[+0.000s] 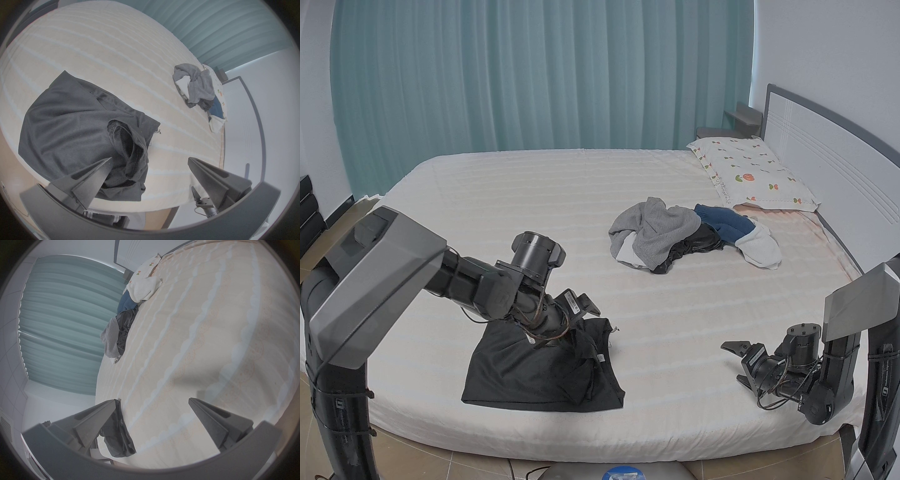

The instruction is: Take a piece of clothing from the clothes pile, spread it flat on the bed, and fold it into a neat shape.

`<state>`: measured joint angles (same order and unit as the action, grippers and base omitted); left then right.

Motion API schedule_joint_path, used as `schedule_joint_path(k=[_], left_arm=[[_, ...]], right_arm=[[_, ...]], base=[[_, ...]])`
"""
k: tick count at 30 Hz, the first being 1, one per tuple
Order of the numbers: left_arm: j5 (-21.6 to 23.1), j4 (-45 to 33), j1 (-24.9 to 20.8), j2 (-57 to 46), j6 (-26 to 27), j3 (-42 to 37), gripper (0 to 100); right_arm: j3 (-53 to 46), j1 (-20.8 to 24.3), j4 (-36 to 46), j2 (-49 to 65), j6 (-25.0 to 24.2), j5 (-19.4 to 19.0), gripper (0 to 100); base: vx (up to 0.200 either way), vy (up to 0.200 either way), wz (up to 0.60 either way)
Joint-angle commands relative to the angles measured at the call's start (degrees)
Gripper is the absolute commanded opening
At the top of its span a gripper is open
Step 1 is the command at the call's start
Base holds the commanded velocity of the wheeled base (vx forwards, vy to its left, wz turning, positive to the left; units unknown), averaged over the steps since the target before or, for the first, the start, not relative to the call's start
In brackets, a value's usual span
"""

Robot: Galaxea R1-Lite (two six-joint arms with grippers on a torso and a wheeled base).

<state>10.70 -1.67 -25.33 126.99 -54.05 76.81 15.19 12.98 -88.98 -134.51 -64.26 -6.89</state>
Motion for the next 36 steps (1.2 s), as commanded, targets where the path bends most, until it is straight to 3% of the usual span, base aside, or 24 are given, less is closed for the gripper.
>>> schedule_joint_path(k=[1,3,8,16,19,32,36], left_arm=[[1.9,0.1,4.3,-4.7,-0.4,-4.9,100],[2.0,0.2,5.5,-5.0,-0.4,-6.2,100],[7.9,7.9,13.4,-7.8,-1.0,-17.4,100],[10.6,16.6,22.3,-7.3,-3.4,-20.7,100],[12.3,16.8,23.6,-7.1,-3.4,-20.7,100],[11.5,17.4,23.8,-4.7,-2.9,-21.6,100],[11.4,17.5,23.8,-4.6,-2.9,-21.8,100]], right_arm=[[0.0,0.0,-0.7,0.0,0.0,0.0,100],[0.0,0.0,-0.7,0.0,0.0,0.0,100],[0.0,0.0,-0.7,0.0,0.0,0.0,100],[0.0,0.0,-0.7,0.0,0.0,-0.1,100],[0.1,0.1,-0.7,-0.1,0.1,-0.1,100],[0.6,3.2,-0.6,-0.2,4.2,2.1,100],[0.8,6.4,-0.6,1.6,9.9,5.7,100]], base=[[0.000,0.000,0.00],[0.000,0.000,0.00],[0.000,0.000,0.00],[0.000,0.025,0.00],[0.000,0.200,0.00],[0.000,0.200,0.00],[0.000,0.200,0.00]])
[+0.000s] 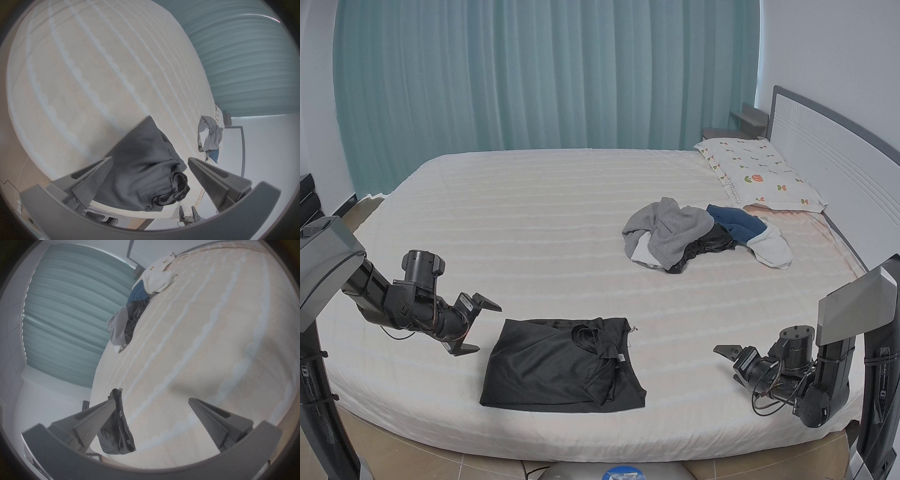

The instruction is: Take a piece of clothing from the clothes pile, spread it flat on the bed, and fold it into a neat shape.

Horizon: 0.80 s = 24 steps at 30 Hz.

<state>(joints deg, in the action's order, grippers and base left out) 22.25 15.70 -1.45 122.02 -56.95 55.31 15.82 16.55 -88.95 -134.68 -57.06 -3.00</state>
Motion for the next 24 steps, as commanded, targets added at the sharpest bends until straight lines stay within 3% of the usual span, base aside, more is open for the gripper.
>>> schedule_joint_path(k=[1,7,18,24], left_arm=[[-0.1,0.1,0.0,0.3,0.1,-0.3,100],[0.0,0.1,0.0,0.3,0.1,-0.3,100],[-0.2,0.1,0.0,0.4,0.1,-0.1,100],[-0.2,0.1,0.0,0.4,0.1,-0.1,100]], right_arm=[[0.3,3.5,-0.6,2.1,3.9,2.4,100],[2.4,8.0,2.4,2.5,13.3,3.5,100],[17.0,13.1,23.3,10.9,13.7,4.5,100],[22.3,15.7,29.7,11.5,13.6,4.7,100]], base=[[0.000,0.200,0.00],[0.000,0.200,0.00],[0.000,0.200,0.00],[0.000,0.200,0.00]])
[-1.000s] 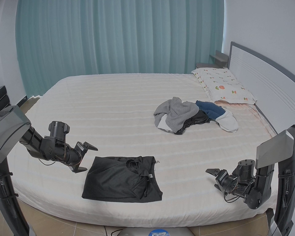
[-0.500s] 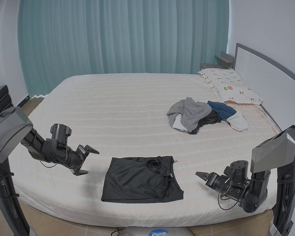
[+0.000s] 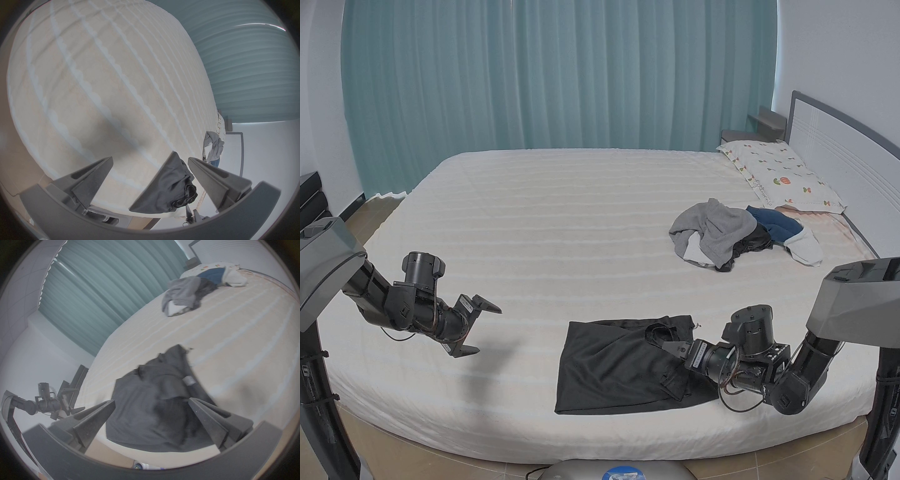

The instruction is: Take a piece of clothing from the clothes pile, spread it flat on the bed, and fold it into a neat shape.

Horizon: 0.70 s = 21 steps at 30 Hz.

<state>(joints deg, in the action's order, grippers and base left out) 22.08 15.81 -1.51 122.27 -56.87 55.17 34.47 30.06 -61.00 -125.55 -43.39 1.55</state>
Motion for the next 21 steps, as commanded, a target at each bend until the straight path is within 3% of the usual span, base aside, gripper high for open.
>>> schedule_joint_path(k=[1,11,21], left_arm=[[0.0,0.0,-0.1,0.2,0.0,0.1,100],[-0.2,0.0,-0.2,0.2,0.0,-0.1,100],[-0.2,0.0,-0.2,0.3,0.6,-0.2,100]], right_arm=[[4.6,2.7,2.6,2.4,-0.1,0.1,100],[11.1,2.8,6.4,-3.7,-0.2,0.0,100],[17.8,-3.2,10.5,-10.2,-0.1,0.2,100]], base=[[0.000,0.000,0.00],[0.000,0.000,0.00],[0.000,0.000,0.00]])
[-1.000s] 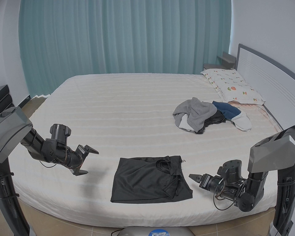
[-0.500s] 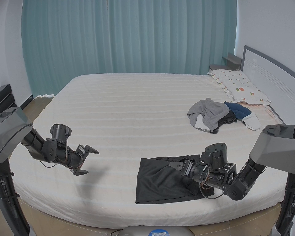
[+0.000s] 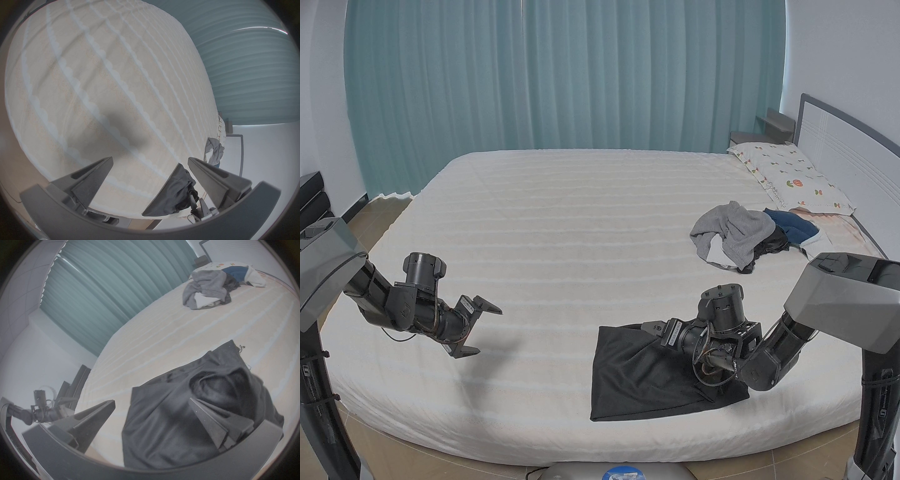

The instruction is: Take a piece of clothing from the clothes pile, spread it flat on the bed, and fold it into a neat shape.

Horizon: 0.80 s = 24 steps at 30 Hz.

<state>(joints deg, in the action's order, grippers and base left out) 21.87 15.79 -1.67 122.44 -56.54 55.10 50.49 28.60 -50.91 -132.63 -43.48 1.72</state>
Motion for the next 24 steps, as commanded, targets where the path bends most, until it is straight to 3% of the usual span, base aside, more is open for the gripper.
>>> schedule_joint_path(k=[1,8,16,24], left_arm=[[-0.1,0.0,0.0,0.2,0.8,-0.1,100],[0.0,0.0,0.0,0.2,1.2,-0.2,100],[-0.1,0.0,0.0,0.2,1.2,-0.2,100],[-0.1,0.0,0.0,0.2,1.2,-0.2,100]], right_arm=[[2.1,-2.5,0.4,-3.2,0.0,0.0,100],[4.0,-7.7,0.5,-3.3,0.6,2.1,100],[2.9,-13.5,0.2,-2.9,0.5,2.0,100],[-0.4,-15.9,-0.4,-0.9,0.1,1.4,100]], base=[[0.000,0.000,0.00],[0.000,0.000,0.00],[0.000,0.000,0.00],[0.000,0.000,0.00]])
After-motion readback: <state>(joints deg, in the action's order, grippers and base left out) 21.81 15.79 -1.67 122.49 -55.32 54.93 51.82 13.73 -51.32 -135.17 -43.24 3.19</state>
